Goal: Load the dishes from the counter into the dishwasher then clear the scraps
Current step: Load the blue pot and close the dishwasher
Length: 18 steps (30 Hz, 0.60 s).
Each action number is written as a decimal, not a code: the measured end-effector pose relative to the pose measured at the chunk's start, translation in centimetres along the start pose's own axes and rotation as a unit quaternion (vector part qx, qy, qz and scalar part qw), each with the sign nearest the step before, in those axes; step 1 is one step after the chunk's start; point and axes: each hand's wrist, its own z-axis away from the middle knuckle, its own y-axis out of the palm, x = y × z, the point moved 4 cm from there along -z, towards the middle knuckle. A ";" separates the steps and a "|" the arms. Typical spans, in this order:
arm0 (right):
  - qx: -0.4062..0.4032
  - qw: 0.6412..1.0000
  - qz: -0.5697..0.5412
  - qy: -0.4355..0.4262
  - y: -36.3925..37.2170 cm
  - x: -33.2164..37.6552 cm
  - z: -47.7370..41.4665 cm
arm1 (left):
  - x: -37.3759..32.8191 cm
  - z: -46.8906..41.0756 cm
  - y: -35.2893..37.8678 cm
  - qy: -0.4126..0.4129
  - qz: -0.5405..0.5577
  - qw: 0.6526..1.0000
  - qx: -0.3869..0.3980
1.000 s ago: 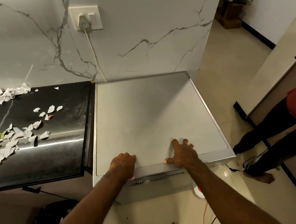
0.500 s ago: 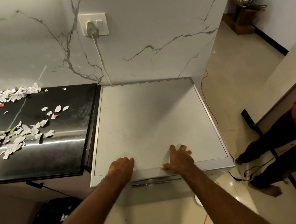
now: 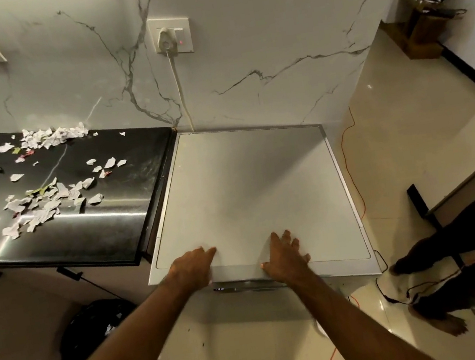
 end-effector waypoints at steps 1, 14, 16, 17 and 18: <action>-0.010 1.000 0.006 -0.023 0.0 0.5 0.2 | 0.2 0.2 0.0 -0.006 0.026 1.000 -0.007; 0.014 0.958 -0.001 -0.287 4.4 14.1 0.9 | 9.0 8.5 0.5 -0.171 0.292 0.931 -0.132; 0.036 0.947 -0.006 -0.320 5.8 16.5 1.3 | 11.0 9.7 1.1 -0.192 0.324 0.916 -0.137; 0.043 0.941 -0.007 -0.334 6.5 17.5 1.5 | 12.0 10.2 1.5 -0.200 0.323 0.915 -0.134; 0.049 0.935 -0.007 -0.350 7.2 18.7 1.7 | 13.2 10.5 1.9 -0.209 0.324 0.913 -0.133</action>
